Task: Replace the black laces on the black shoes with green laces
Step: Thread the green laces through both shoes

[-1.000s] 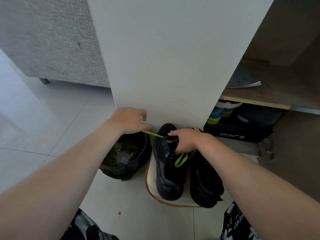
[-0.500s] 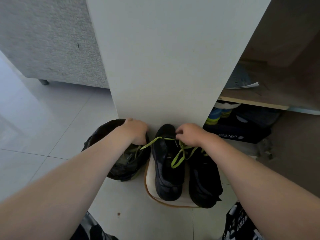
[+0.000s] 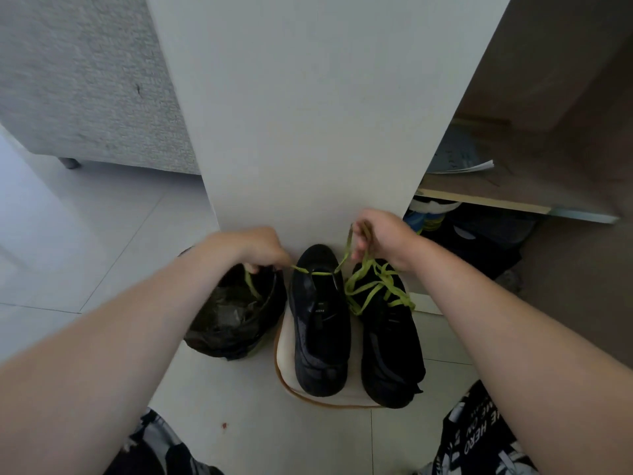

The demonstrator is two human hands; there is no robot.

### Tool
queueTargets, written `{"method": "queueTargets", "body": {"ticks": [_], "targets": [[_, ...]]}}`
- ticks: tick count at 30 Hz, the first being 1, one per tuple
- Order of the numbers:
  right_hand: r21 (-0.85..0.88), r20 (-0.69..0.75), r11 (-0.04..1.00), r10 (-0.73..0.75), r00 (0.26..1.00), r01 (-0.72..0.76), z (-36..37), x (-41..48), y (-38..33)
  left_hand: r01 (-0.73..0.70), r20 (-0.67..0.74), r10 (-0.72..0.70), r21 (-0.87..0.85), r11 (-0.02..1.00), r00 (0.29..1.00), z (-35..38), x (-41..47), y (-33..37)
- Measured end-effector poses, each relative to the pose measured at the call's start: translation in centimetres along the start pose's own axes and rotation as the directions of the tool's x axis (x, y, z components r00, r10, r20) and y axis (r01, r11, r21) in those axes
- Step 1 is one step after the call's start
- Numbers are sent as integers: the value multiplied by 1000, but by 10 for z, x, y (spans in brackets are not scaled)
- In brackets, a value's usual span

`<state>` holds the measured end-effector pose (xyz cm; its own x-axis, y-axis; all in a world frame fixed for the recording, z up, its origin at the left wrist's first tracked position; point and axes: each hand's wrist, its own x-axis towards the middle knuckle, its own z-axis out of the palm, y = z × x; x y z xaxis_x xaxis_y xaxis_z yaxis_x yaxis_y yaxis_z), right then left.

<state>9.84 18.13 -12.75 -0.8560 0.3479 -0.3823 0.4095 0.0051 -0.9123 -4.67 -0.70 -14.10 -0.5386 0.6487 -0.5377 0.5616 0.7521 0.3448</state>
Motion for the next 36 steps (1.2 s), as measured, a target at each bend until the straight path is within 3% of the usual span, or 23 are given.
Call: {"method": "queueTargets", "body": {"ticks": [4,7,10,15,17,19,22,25,29,31,33,36], "targets": [[123,126,990,-82,989,66,-7,-16,-27,22,-72,-17,61,998,997,-40,-29,-6],[91,212,986,-154,965,138,-5,-31,-43,-48,-170,10,-221,974,985,-55,-47,-1],[41,230,980,-200,953,196,4,-44,-56,-195,-221,71,-615,764,973,-66,-64,17],[-127,162,948,-272,949,294,23,-68,-81,-288,-236,167,-817,500,957,-75,-91,40],[-154,145,936,-297,944,318,26,-79,-91,-316,-265,172,-799,511,949,-75,-100,48],[-187,119,915,-341,933,358,29,-92,-101,-345,-285,196,-731,589,938,-72,-108,57],[-168,90,888,-418,904,428,30,-110,-113,-367,-222,296,-659,656,929,-67,-123,73],[-64,42,887,-455,890,457,26,-122,-122,-358,-292,222,-597,718,930,-69,-132,82],[-114,-126,945,-319,939,306,12,-127,-127,-328,-437,-23,-709,624,899,-80,-132,77],[-295,-248,943,-230,941,152,7,-127,-123,-304,-378,4,-739,601,926,-84,-140,79],[-365,-335,924,-246,910,116,5,-127,-121,-268,-303,52,-735,622,952,-89,-149,83],[-112,-357,958,-285,890,263,3,-132,-131,-306,-311,84,-787,535,947,-102,-159,92]]}}
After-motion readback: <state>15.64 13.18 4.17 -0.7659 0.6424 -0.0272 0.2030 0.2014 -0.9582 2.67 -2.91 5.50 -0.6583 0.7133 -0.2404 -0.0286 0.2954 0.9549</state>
